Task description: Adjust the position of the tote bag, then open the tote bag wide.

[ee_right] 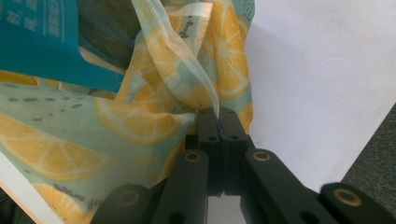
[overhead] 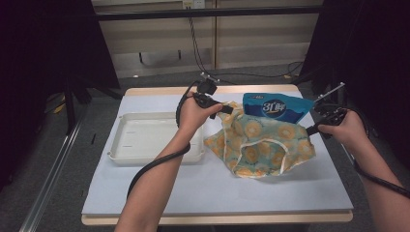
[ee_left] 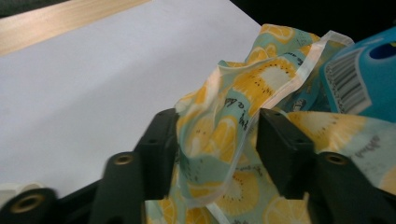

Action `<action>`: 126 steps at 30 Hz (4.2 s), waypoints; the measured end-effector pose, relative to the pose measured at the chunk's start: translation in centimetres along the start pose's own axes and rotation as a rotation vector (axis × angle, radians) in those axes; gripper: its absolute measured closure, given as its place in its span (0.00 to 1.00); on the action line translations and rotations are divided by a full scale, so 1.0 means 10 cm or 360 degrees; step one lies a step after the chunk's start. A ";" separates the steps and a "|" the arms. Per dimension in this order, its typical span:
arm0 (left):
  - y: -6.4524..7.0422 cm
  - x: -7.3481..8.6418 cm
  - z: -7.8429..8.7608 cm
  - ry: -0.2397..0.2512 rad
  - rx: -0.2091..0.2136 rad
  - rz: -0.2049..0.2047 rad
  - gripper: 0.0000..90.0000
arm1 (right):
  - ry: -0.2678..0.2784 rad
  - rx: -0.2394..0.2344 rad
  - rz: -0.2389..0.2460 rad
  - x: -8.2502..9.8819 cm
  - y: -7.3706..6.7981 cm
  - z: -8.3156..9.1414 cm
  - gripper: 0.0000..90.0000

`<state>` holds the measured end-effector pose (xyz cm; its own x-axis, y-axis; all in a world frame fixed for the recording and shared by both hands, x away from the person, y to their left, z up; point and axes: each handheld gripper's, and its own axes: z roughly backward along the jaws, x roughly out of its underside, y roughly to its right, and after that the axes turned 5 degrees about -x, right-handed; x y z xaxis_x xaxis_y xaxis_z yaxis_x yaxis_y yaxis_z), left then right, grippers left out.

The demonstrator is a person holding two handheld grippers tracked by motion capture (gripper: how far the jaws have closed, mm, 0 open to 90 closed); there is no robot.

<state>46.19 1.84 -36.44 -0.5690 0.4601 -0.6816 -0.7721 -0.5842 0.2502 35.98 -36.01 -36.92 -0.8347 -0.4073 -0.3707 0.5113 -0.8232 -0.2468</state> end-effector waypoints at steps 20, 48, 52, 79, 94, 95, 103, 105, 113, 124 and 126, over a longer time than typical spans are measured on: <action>0.18 0.24 0.17 -0.0011 0.0113 -0.0085 0.31 | -0.0009 -0.0031 -0.0016 0.05 0.00 0.00 1.00; 0.51 0.21 -0.13 0.0001 0.0284 -0.0329 0.88 | -0.0022 -0.0039 -0.0034 0.02 -0.02 -0.03 1.00; 0.50 0.26 -0.11 -0.0046 0.0324 -0.0341 1.00 | -0.0012 -0.0038 -0.0041 0.03 0.00 -0.03 1.00; 0.60 1.05 -0.25 -0.0289 0.0338 -0.0346 1.00 | -0.0032 -0.0021 -0.0064 0.13 0.04 -0.13 0.99; 0.61 1.18 -0.30 -0.0430 0.0346 -0.0379 0.99 | -0.0034 0.0008 -0.0064 0.23 0.03 -0.18 0.93; 0.60 1.17 -0.30 -0.0422 0.0348 -0.0374 0.96 | -0.0039 0.0022 -0.0068 0.23 0.02 -0.17 0.88; 0.57 1.02 -0.14 -0.0340 0.0318 -0.0304 0.55 | -0.0005 0.0052 -0.0033 0.24 -0.08 -0.07 0.54; 0.56 0.98 -0.10 -0.0337 0.0303 -0.0307 0.47 | -0.0012 0.0041 -0.0026 0.24 -0.11 -0.05 0.45; 0.53 0.78 0.02 -0.0278 0.0266 -0.0290 0.31 | 0.0013 0.0074 0.0004 0.28 -0.21 0.03 0.27; 0.50 0.54 0.09 -0.0256 0.0262 -0.0295 0.28 | 0.0007 0.0128 -0.0021 0.39 -0.32 0.07 0.10; 0.49 0.49 0.11 -0.0237 0.0256 -0.0282 0.28 | 0.0018 0.0158 0.0007 0.41 -0.37 0.08 0.10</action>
<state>39.31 1.93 -37.82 -0.4470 0.6457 -0.6191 -0.8916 -0.3775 0.2500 30.46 -34.98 -36.84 -0.8297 -0.4072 -0.3818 0.4918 -0.8568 -0.1550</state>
